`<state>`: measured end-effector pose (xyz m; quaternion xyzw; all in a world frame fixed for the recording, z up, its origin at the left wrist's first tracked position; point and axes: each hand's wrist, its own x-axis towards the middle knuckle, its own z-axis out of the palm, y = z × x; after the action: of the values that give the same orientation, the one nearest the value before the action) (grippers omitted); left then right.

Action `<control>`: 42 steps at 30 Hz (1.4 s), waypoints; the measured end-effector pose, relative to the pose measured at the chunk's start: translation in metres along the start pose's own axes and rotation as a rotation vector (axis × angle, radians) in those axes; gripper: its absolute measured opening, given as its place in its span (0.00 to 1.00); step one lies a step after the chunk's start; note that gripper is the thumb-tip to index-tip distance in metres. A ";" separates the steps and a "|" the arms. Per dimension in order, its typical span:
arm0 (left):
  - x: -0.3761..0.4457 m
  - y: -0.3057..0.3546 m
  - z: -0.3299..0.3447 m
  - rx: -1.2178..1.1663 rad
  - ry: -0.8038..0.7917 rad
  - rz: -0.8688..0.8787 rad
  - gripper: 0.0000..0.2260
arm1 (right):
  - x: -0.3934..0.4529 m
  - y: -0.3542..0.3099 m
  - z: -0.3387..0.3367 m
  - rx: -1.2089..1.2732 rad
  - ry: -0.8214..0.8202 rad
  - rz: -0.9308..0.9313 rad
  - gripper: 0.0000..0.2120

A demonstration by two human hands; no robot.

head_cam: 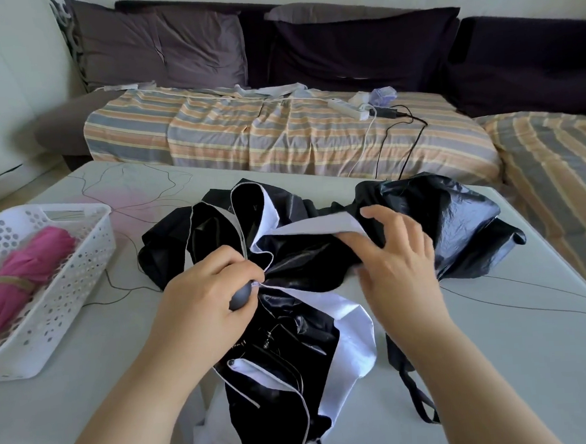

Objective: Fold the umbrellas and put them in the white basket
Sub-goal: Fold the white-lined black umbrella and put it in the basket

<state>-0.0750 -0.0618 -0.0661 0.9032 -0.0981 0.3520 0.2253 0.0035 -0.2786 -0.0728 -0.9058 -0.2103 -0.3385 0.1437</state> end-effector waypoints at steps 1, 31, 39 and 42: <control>0.000 -0.001 -0.001 -0.003 -0.004 -0.007 0.04 | 0.003 0.004 -0.002 -0.051 0.050 0.058 0.13; -0.002 -0.005 -0.001 -0.017 -0.062 -0.308 0.09 | -0.015 -0.081 0.014 0.613 -0.541 -0.004 0.06; -0.003 -0.004 -0.005 -0.112 -0.171 -0.276 0.13 | -0.015 -0.081 0.021 0.690 -0.544 0.099 0.06; -0.003 -0.003 -0.003 -0.073 -0.190 -0.256 0.09 | -0.015 -0.079 0.016 0.746 -0.611 0.121 0.03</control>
<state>-0.0785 -0.0577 -0.0669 0.9287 -0.0158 0.2298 0.2905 -0.0353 -0.2074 -0.0849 -0.8612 -0.2967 0.0506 0.4096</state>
